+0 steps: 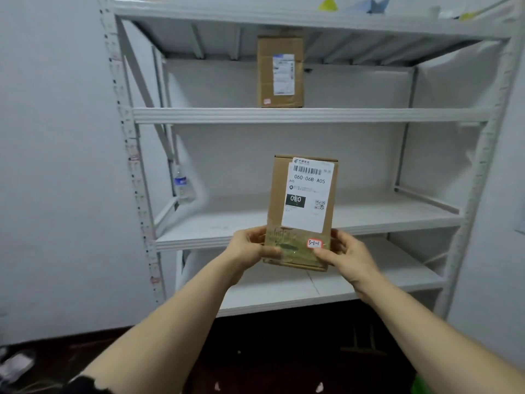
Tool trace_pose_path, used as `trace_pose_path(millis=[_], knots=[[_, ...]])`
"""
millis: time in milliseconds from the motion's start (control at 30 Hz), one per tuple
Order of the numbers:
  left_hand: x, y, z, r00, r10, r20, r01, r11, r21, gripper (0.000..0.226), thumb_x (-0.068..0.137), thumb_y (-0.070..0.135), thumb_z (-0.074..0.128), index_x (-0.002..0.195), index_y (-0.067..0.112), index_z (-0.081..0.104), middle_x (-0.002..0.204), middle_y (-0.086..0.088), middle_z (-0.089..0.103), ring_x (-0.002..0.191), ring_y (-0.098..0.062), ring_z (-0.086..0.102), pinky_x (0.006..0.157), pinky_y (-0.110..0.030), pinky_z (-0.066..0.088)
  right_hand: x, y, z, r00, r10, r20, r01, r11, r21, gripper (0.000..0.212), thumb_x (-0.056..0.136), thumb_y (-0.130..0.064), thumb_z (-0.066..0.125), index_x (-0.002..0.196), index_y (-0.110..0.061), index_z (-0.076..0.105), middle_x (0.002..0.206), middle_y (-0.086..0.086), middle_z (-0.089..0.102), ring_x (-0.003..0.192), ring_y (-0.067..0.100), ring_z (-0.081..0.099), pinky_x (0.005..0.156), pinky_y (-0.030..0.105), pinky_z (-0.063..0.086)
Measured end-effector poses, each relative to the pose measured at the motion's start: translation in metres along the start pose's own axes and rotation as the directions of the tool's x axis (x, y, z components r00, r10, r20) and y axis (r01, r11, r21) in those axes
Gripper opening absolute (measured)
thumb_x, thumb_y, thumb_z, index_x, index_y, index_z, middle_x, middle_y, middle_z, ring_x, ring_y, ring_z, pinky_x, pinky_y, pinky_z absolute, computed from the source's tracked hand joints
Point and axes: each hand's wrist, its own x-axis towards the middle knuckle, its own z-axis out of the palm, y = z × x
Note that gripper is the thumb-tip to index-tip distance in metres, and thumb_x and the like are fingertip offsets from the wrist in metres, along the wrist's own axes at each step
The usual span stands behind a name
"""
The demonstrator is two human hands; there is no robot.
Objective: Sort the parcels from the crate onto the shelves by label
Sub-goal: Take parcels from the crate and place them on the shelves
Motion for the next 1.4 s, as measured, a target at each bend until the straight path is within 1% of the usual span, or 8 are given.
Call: trace_pose_path(millis=[133,433,567,700,900,1033,1267,1400], knots=[[0.011,-0.008,-0.087,0.993,-0.006,-0.12,0.004,1.0,-0.022,0.044,0.074,-0.021,0.064,0.105,0.01,0.069,0.086,0.0,0.074,0.079,-0.019,0.068,0.082,-0.032,0.057,0.034,0.0,0.091,0.997,-0.014,0.082,0.012,1.0,0.015,0.045,0.08,0.003,0.07,0.12,-0.012,0.056,0.11,0.009,0.066,0.094,0.017,0.062,0.082,0.024,0.051],[0.077,0.046,-0.208,0.928,0.196,-0.317,-0.172,0.98,0.104,0.039,0.084,-0.007,0.065,0.12,0.007,0.062,0.098,-0.003,0.069,0.09,-0.02,0.067,0.093,-0.036,0.052,0.129,-0.062,0.215,0.975,-0.208,0.076,0.199,0.973,0.113,0.034,0.081,-0.009,0.073,0.112,-0.017,0.062,0.097,-0.004,0.07,0.088,0.011,0.065,0.067,0.013,0.052],[0.118,0.089,-0.239,0.837,0.384,-0.389,-0.325,0.922,0.21,0.039,0.083,-0.006,0.066,0.119,0.009,0.064,0.092,-0.002,0.069,0.082,-0.015,0.065,0.088,-0.029,0.054,0.191,-0.104,0.248,0.94,-0.339,0.029,0.335,0.937,0.098,0.027,0.082,-0.014,0.073,0.108,-0.019,0.064,0.096,-0.004,0.07,0.089,0.011,0.065,0.072,0.016,0.05],[0.159,0.13,-0.267,0.7,0.509,-0.501,-0.377,0.859,0.346,0.037,0.084,0.005,0.069,0.12,0.011,0.065,0.1,-0.003,0.072,0.095,-0.018,0.068,0.09,-0.033,0.054,0.257,-0.146,0.274,0.879,-0.475,0.046,0.475,0.88,0.005,0.039,0.083,-0.021,0.072,0.12,-0.015,0.061,0.105,-0.001,0.068,0.098,0.014,0.063,0.083,0.024,0.05],[0.219,0.181,-0.293,0.553,0.605,-0.573,-0.343,0.792,0.505,0.039,0.091,0.007,0.061,0.129,0.016,0.06,0.092,0.001,0.067,0.092,-0.016,0.064,0.096,-0.035,0.05,0.347,-0.192,0.303,0.811,-0.574,0.116,0.583,0.81,-0.061,0.043,0.085,-0.029,0.07,0.124,-0.014,0.059,0.113,0.0,0.067,0.104,0.017,0.062,0.087,0.028,0.05],[0.25,0.203,-0.316,0.488,0.674,-0.554,-0.305,0.727,0.615,0.041,0.096,0.002,0.051,0.136,0.012,0.051,0.105,0.0,0.064,0.096,-0.014,0.057,0.09,-0.022,0.042,0.4,-0.222,0.315,0.765,-0.625,0.156,0.641,0.762,-0.087,0.033,0.085,-0.03,0.07,0.114,-0.016,0.063,0.102,-0.002,0.067,0.097,0.016,0.062,0.082,0.026,0.046],[0.287,0.219,-0.36,0.579,0.64,-0.504,-0.107,0.673,0.732,0.055,0.089,-0.015,0.034,0.126,0.017,0.061,0.11,0.002,0.065,0.097,-0.024,0.064,0.062,-0.029,0.049,0.457,-0.239,0.362,0.769,-0.601,0.218,0.639,0.736,-0.223,0.029,0.091,-0.033,0.062,0.11,-0.01,0.063,0.107,0.007,0.068,0.1,0.026,0.06,0.083,0.033,0.046],[0.305,0.219,-0.38,0.605,0.615,-0.506,-0.021,0.647,0.762,0.043,0.088,-0.008,0.043,0.12,0.013,0.065,0.103,-0.008,0.071,0.098,-0.028,0.063,0.079,-0.028,0.049,0.481,-0.226,0.385,0.801,-0.535,0.269,0.597,0.743,-0.301,0.036,0.088,-0.03,0.065,0.115,-0.007,0.058,0.114,0.01,0.066,0.106,0.029,0.059,0.088,0.035,0.047]])
